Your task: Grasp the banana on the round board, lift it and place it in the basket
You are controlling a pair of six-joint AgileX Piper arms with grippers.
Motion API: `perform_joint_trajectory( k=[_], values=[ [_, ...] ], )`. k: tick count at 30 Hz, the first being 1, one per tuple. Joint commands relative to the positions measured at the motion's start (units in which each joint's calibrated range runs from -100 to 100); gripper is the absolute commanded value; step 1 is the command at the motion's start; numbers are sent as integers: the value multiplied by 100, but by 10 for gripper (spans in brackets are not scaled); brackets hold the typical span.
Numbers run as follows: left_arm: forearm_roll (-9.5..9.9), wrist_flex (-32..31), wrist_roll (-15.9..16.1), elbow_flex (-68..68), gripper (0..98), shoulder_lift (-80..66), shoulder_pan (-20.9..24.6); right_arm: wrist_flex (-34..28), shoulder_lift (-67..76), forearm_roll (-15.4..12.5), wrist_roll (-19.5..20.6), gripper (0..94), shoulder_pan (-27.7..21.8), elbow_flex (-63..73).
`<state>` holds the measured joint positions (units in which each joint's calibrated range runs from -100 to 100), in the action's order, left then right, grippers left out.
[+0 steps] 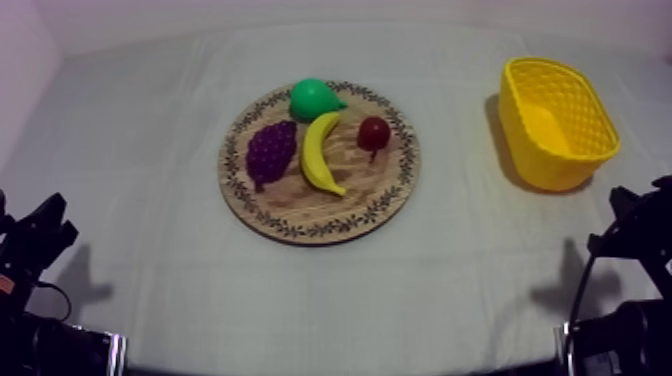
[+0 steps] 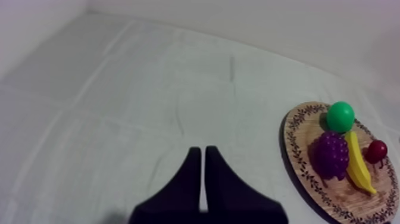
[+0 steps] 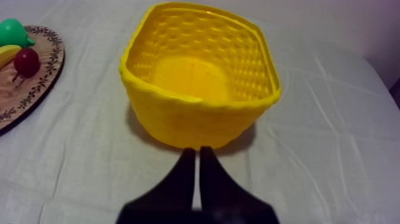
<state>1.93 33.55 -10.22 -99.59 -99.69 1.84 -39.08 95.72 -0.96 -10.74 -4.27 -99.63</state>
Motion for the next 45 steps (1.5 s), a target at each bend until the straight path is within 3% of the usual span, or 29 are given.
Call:
perform_joint_trajectory(
  k=[1, 14, 27, 36, 45],
  values=[
    [0, 0, -1, 4, 0, -5, 1, 5, 3, -4, -3, 6, -1, -3],
    [0, 0, -1, 4, 0, -5, 1, 5, 3, -4, 213, 8, -1, -3],
    [0, 0, -1, 4, 0, -5, 1, 132, -190, -46, -86, 7, 80, 84],
    [0, 0, -1, 4, 0, -5, 1, 26, -1460, -410, -511, 7, 145, 1486],
    [0, 0, -1, 4, 0, -5, 1, -792, -2751, -309, -547, 7, 406, 3411]
  ],
)
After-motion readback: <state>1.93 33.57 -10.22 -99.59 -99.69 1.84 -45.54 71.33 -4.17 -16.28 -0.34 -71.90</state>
